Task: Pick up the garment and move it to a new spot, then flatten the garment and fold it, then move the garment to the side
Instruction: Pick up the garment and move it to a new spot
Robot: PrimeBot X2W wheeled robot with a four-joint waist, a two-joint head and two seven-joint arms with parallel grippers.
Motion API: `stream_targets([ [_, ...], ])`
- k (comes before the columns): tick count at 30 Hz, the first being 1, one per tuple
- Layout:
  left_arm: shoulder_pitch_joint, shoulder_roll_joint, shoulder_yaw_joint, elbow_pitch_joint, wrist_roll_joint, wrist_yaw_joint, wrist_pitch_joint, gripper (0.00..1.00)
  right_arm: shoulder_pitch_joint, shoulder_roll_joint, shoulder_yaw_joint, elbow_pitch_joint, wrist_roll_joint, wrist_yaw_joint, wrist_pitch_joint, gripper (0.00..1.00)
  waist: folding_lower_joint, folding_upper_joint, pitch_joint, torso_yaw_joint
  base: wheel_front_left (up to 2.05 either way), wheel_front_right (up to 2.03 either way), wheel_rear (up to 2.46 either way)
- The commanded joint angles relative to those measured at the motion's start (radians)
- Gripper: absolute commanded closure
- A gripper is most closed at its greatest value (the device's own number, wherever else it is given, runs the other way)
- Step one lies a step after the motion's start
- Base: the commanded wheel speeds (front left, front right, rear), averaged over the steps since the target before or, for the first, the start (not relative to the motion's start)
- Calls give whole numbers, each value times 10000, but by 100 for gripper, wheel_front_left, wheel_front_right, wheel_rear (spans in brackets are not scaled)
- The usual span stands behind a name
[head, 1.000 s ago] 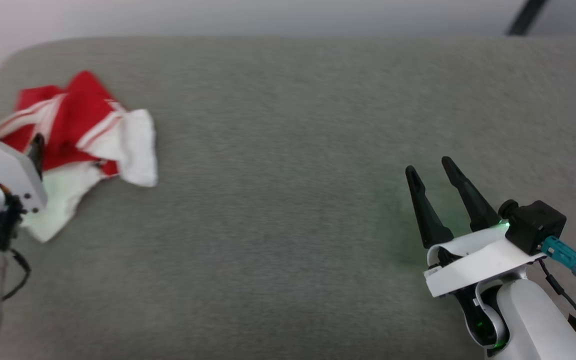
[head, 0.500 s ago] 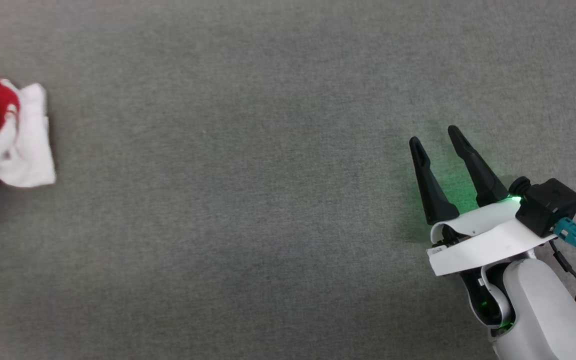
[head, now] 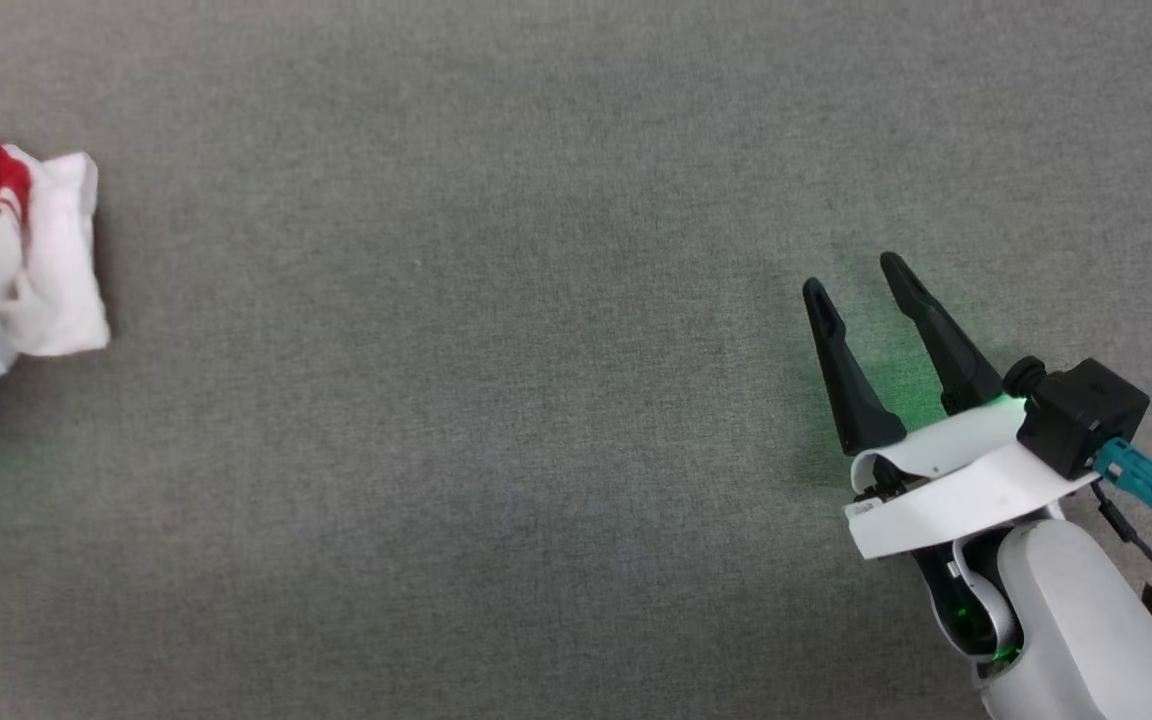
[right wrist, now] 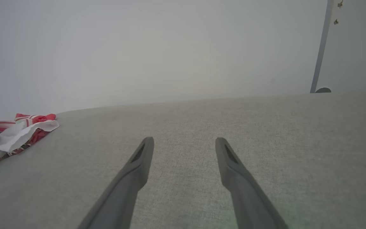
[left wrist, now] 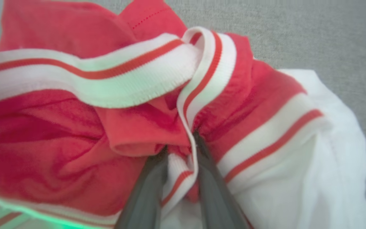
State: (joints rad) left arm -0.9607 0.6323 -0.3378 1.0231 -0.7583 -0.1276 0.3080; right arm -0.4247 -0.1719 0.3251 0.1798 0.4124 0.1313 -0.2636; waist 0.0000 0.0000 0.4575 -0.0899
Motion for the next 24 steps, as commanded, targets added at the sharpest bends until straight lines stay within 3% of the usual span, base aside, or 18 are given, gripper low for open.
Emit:
stream_targets([
  [1,795,-755,-384,378,-98,-52,-105,100,163,-17,-49,70,16,-10,-8,0,0,0,-606,231,0,0,0],
  [10,-173,-1324,-105,-126,-841,-35,-2070,100,904,47,-481,372,109,-10,-6,0,0,0,-2127,648,0,0,0],
  [17,-132,-2056,-979,-1793,-1362,-35,-1971,100,1338,236,-896,336,147,-10,-6,0,0,0,-2617,479,0,0,0],
  [24,157,-2971,-2364,-3811,-1877,-36,-1425,100,1667,549,-1377,176,240,-10,-6,0,0,0,-2564,-206,0,0,0],
])
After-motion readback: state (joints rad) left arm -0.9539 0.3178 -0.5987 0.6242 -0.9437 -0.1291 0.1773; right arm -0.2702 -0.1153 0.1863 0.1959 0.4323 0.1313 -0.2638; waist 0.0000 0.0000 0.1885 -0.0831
